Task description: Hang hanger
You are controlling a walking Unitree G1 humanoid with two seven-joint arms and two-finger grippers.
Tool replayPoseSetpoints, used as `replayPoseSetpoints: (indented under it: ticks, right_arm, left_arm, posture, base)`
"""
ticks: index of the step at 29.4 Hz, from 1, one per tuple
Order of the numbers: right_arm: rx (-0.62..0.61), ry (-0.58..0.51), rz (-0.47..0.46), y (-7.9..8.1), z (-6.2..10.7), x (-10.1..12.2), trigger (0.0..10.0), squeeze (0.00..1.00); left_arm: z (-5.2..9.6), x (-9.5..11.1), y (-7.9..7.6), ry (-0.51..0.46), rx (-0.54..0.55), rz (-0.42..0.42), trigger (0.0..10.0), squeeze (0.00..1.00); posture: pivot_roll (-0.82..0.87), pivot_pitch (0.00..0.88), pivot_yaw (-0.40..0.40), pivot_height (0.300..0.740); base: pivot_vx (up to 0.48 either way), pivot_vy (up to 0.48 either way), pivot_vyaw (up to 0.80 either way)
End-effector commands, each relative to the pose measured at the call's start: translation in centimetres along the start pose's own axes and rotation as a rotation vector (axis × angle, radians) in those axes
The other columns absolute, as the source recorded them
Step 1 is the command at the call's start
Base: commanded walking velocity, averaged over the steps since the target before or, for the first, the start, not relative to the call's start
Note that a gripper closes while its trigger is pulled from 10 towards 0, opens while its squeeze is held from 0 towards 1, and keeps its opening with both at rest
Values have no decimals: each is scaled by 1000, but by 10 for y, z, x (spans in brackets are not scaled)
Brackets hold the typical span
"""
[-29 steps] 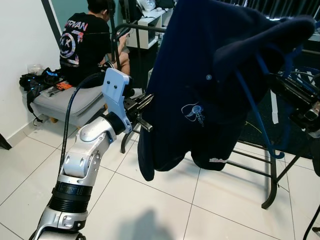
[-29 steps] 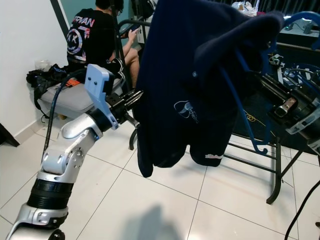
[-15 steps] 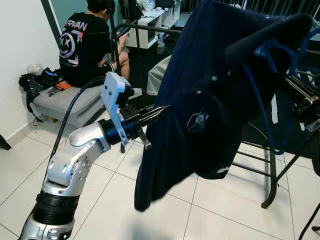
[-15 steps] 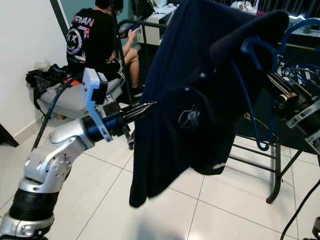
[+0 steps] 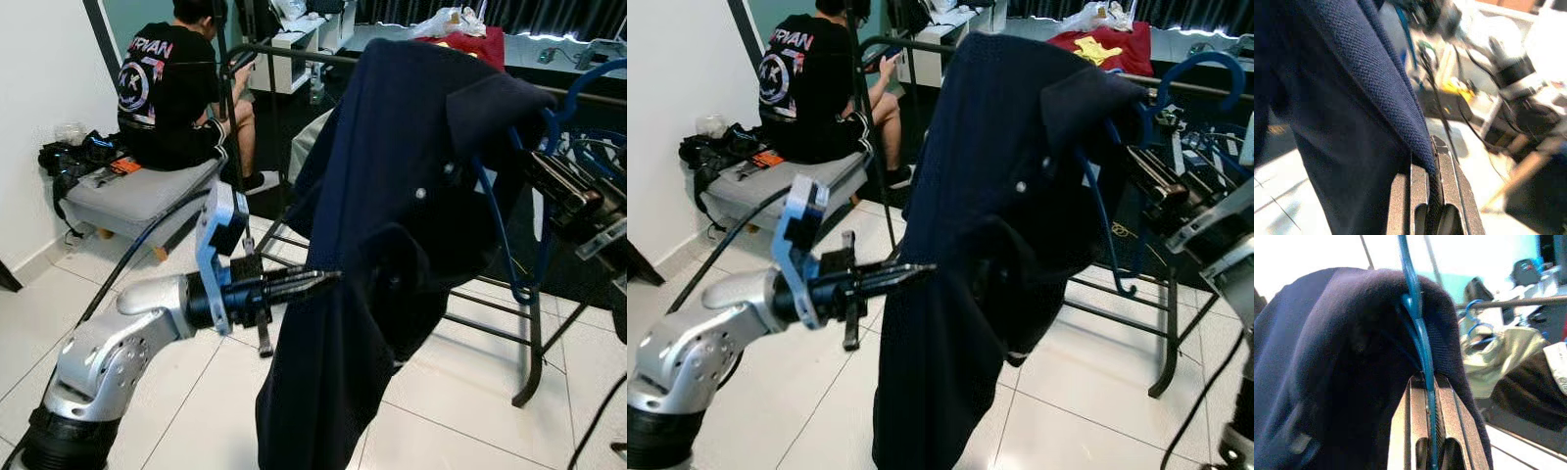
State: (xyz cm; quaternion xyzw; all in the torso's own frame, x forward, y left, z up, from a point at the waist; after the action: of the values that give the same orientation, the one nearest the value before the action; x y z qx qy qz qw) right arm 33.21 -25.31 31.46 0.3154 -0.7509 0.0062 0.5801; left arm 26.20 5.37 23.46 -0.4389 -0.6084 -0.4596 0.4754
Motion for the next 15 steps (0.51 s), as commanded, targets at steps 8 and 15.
replayPoseSetpoints:
  ticks: [8,15]
  right_arm:
    - [-44,-163,-68,-8,1,30,10000,0]
    - [70,-279,-164,13,-2,50,10000,0]
  left_arm:
    - [14,-14,-31,77,-159,104,0,0]
    - [64,-67,-14,319,-34,158,0,0]
  posture:
    - [-65,74,4,740]
    - [-58,75,3,740]
  base:
    - [0,0,0]
    - [0,0,0]
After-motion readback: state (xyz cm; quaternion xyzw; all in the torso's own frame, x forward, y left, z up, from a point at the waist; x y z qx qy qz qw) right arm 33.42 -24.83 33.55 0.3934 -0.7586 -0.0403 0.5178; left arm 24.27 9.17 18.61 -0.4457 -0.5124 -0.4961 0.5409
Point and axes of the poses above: a point about 5 cm out from each wrist's last joint towards the gripper, its own z axis pointing back from the gripper into the wrist, its own x axis along the axis of the wrist's last joint, y = z × x, the point moved 6 cm from there along -z, pointing out of the wrist towards the gripper, and after that the axes turned 8 degrees about -z, right-handed, at the moved point
